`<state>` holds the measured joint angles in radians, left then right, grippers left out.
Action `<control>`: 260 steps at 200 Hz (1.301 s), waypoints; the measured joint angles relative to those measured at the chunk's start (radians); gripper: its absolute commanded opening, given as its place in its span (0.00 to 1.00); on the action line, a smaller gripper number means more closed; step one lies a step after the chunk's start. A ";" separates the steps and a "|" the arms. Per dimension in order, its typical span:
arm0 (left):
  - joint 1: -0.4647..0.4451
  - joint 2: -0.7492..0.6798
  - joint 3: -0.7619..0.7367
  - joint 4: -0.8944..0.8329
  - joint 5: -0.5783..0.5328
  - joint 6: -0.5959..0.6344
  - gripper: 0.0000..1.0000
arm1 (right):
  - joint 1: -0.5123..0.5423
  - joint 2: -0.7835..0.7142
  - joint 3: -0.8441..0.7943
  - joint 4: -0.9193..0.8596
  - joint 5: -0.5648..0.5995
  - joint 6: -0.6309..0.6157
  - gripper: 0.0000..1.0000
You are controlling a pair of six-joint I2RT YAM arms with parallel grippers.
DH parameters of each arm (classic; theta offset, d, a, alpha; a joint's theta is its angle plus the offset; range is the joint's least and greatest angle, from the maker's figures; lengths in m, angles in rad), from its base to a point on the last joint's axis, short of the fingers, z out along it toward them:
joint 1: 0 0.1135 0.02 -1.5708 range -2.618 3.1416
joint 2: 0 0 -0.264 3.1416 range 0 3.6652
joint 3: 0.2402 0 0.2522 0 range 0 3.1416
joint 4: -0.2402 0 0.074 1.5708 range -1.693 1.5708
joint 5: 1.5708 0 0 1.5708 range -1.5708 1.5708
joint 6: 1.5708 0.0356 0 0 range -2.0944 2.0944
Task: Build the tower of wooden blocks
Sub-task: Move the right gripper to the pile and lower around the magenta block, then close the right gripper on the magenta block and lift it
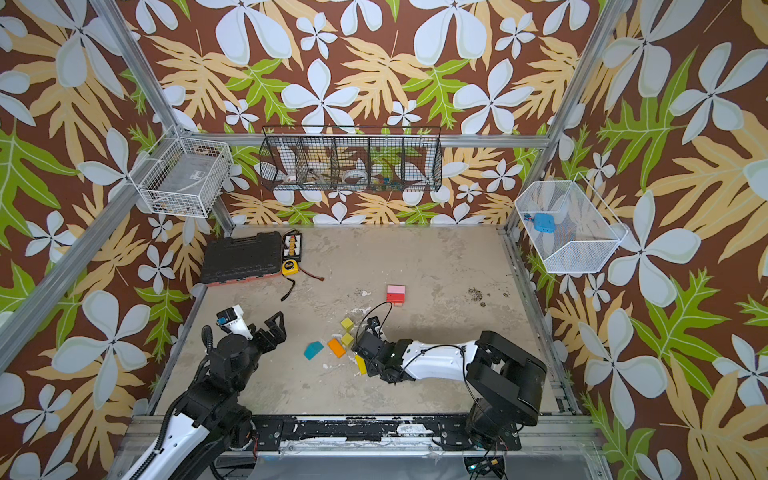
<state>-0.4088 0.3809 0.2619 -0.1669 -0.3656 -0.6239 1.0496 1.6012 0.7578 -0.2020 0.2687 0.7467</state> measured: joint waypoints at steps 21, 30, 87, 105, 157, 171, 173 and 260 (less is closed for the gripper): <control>0.000 -0.001 0.000 0.000 0.001 0.000 1.00 | 0.000 0.020 0.013 0.001 0.020 0.000 0.45; 0.000 -0.003 0.000 0.000 0.001 0.000 1.00 | 0.000 0.025 0.017 0.002 0.027 0.000 0.44; 0.000 -0.013 -0.001 0.000 0.004 0.000 1.00 | 0.000 0.035 0.032 -0.005 0.039 0.000 0.32; 0.000 -0.021 -0.002 0.000 0.005 0.000 1.00 | 0.000 0.035 0.038 -0.014 0.038 0.001 0.28; 0.000 -0.108 -0.028 0.003 0.079 0.030 1.00 | -0.002 -0.010 0.063 -0.052 0.065 0.005 0.22; 0.000 -0.145 -0.036 0.006 0.086 0.042 1.00 | -0.007 -0.047 0.066 -0.065 0.080 0.005 0.20; 0.000 -0.150 -0.037 0.006 0.086 0.045 1.00 | -0.009 -0.053 0.066 -0.067 0.080 0.005 0.19; 0.000 -0.164 -0.042 0.006 0.104 0.050 1.00 | -0.195 -0.307 0.059 -0.136 0.129 -0.019 0.16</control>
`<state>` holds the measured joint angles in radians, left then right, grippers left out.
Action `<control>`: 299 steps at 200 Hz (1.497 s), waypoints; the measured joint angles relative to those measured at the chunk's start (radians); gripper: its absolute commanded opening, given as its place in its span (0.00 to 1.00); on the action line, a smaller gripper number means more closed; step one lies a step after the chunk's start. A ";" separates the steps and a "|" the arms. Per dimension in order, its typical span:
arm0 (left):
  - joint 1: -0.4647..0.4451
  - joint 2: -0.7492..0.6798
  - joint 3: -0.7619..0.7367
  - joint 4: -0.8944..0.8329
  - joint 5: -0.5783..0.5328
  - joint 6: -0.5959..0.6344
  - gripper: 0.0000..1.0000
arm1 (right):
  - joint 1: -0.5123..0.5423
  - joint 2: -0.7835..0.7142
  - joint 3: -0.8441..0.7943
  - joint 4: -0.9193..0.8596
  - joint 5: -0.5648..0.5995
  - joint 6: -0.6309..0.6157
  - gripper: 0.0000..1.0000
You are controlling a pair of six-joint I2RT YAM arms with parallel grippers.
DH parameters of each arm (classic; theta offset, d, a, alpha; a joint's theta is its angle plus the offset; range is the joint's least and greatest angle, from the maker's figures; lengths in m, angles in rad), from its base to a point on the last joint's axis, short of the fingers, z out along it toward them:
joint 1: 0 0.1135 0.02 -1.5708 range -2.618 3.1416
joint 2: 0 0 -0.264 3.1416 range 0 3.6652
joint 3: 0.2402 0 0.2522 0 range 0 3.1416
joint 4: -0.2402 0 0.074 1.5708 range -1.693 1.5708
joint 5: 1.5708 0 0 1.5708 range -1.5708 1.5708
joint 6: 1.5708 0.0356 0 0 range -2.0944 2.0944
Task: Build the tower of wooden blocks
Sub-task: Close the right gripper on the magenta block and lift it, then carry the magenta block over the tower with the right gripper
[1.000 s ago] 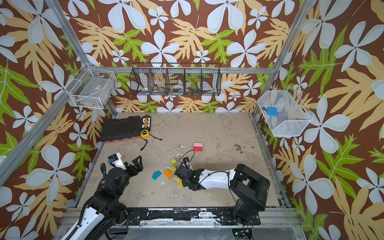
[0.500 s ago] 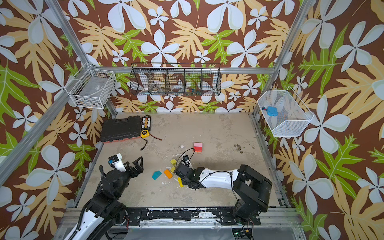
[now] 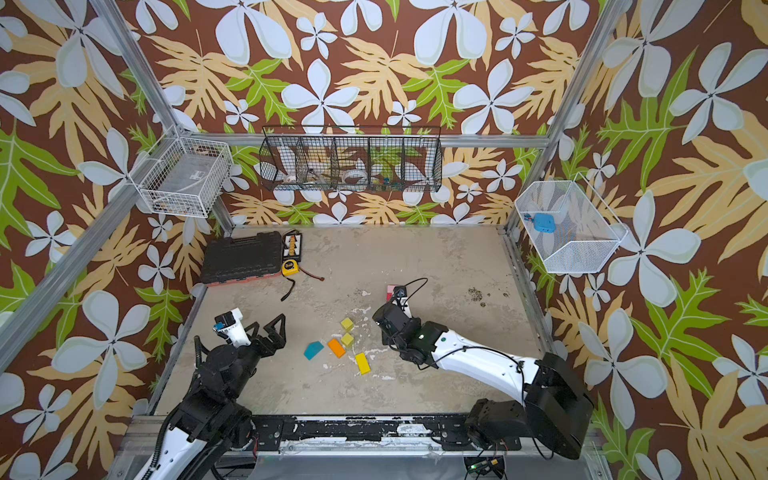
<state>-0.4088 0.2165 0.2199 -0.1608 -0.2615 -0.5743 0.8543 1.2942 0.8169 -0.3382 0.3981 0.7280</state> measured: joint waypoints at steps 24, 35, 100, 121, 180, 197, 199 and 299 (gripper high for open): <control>0.000 0.005 0.000 0.000 0.000 0.000 1.00 | -0.073 -0.056 0.018 -0.006 -0.002 -0.012 0.15; 0.000 0.005 0.000 0.000 0.000 0.000 1.00 | -0.111 -0.077 0.032 -0.006 -0.003 -0.025 0.16; 0.000 0.030 0.000 0.001 -0.003 -0.001 1.00 | -0.320 0.002 0.125 0.009 -0.111 -0.068 0.12; 0.000 0.040 0.000 0.002 -0.004 -0.001 1.00 | -0.339 0.101 0.185 0.008 -0.133 -0.089 0.10; 0.000 0.054 0.000 0.002 -0.013 -0.003 1.00 | -0.342 0.336 0.331 -0.016 -0.208 -0.137 0.10; 0.000 0.058 0.000 0.002 -0.016 -0.003 1.00 | -0.341 0.372 0.353 -0.021 -0.214 -0.147 0.10; 0.000 0.059 0.000 0.002 -0.016 -0.003 1.00 | -0.341 0.376 0.355 -0.022 -0.215 -0.150 0.10; 0.000 0.063 0.000 0.002 -0.020 -0.004 1.00 | -0.341 0.522 0.418 -0.043 -0.214 -0.179 0.14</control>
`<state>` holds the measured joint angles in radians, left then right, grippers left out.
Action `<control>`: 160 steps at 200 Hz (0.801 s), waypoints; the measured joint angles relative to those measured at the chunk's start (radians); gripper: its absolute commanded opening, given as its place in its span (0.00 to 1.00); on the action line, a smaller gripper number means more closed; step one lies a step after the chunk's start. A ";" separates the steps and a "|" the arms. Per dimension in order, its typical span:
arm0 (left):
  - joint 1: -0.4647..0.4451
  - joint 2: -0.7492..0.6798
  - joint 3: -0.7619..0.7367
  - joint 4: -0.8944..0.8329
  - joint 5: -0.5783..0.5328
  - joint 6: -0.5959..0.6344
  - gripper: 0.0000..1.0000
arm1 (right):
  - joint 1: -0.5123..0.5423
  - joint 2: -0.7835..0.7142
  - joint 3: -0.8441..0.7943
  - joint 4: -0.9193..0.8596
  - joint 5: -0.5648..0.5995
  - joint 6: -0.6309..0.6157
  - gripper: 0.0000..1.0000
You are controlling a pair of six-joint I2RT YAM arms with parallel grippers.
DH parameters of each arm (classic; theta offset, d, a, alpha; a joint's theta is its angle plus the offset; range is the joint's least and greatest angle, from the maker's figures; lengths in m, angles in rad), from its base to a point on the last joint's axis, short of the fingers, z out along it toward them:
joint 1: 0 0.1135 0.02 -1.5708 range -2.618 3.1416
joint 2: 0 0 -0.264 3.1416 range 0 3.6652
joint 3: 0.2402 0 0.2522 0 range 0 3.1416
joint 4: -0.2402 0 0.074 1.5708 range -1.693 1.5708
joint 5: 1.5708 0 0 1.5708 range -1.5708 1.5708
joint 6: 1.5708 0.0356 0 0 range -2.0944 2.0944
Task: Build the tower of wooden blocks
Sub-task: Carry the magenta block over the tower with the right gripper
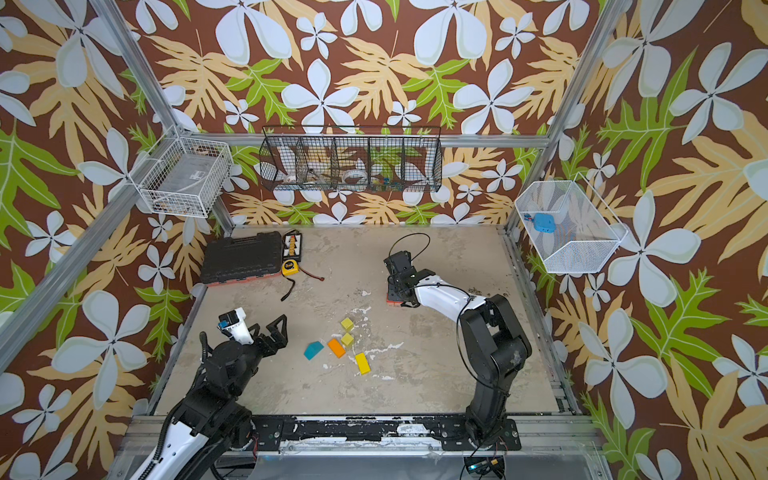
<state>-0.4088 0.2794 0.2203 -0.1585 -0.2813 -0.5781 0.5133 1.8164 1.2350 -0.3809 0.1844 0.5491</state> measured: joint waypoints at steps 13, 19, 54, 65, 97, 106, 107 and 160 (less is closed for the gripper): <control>0.000 0.000 0.000 0.000 0.000 0.000 1.00 | 0.000 0.015 0.004 0.000 -0.001 0.000 0.14; 0.000 0.000 0.000 0.000 0.000 0.000 1.00 | 0.000 0.021 0.006 0.000 -0.001 0.000 0.14; 0.000 0.000 0.000 0.000 -0.002 0.000 1.00 | 0.000 0.051 0.021 0.000 -0.003 0.000 0.14; 0.000 0.000 0.000 0.000 -0.002 0.000 1.00 | 0.000 0.056 0.025 0.000 -0.003 0.000 0.14; 0.000 0.000 0.000 0.000 -0.002 0.000 1.00 | -0.002 0.060 0.028 0.001 -0.007 0.001 0.17; 0.000 0.000 0.000 0.000 -0.002 0.000 1.00 | -0.002 0.061 0.028 0.001 -0.011 0.001 0.18; 0.000 0.000 0.000 0.000 -0.002 0.000 1.00 | -0.002 0.061 0.028 0.001 -0.011 0.001 0.18; 0.000 -0.001 0.000 0.000 -0.002 0.000 1.00 | -0.002 0.062 0.028 0.001 -0.020 0.005 0.28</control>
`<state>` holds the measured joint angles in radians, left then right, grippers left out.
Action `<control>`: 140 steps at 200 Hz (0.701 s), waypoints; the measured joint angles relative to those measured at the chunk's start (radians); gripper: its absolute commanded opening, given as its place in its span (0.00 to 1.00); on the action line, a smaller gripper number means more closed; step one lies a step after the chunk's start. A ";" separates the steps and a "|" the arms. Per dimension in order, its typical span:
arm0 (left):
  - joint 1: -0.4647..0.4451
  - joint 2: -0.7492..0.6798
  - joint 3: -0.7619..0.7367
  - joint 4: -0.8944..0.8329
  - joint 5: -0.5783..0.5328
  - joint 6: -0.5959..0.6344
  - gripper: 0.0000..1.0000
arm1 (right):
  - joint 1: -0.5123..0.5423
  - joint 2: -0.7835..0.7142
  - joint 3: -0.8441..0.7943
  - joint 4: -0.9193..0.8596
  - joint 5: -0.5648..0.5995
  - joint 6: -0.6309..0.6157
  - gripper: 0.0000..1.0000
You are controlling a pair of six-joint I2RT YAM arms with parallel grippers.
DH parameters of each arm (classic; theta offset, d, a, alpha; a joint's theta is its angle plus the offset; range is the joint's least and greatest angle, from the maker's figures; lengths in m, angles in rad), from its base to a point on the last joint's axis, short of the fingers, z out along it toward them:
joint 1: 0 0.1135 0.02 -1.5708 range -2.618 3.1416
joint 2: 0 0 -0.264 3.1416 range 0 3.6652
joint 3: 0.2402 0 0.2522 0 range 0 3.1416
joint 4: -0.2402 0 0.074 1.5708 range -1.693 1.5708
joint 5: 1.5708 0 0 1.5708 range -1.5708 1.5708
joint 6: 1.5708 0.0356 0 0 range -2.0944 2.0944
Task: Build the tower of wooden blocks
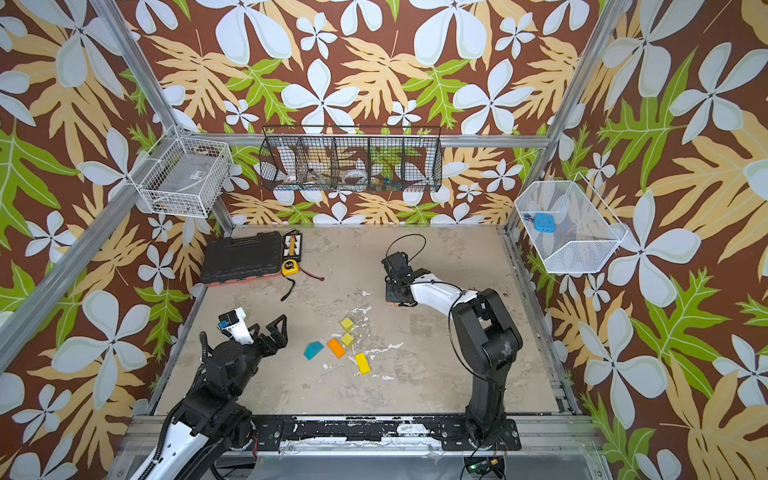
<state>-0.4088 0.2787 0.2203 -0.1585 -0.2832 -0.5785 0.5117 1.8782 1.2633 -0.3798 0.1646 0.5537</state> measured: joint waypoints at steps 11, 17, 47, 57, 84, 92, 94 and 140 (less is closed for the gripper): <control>0.000 0.000 0.000 0.000 0.000 0.000 1.00 | 0.000 0.000 0.000 0.000 0.000 0.000 0.30; 0.000 0.000 0.000 0.000 0.000 0.000 1.00 | 0.000 0.000 0.000 0.000 0.000 0.001 0.31; 0.000 0.000 0.000 0.000 0.000 0.000 1.00 | 0.000 0.002 0.001 0.000 0.000 0.008 0.35; 0.000 0.000 0.000 0.000 0.000 0.000 1.00 | 0.000 0.003 0.002 0.000 0.000 0.008 0.36; 0.000 0.000 0.000 0.000 0.000 0.000 1.00 | 0.000 0.009 0.012 -0.001 0.000 0.008 0.37; 0.000 0.000 0.000 0.000 0.000 0.000 1.00 | 0.000 0.009 0.013 -0.001 0.000 0.008 0.37; 0.000 0.000 0.000 0.000 0.000 0.000 1.00 | 0.000 0.009 0.013 -0.001 0.000 0.008 0.37; 0.000 0.000 0.000 0.000 0.000 0.000 1.00 | 0.000 0.013 0.014 -0.002 0.000 0.011 0.35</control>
<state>-0.4088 0.2790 0.2203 -0.1585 -0.2832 -0.5781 0.5117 1.8908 1.2778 -0.3813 0.1642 0.5652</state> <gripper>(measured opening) 0.998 0.360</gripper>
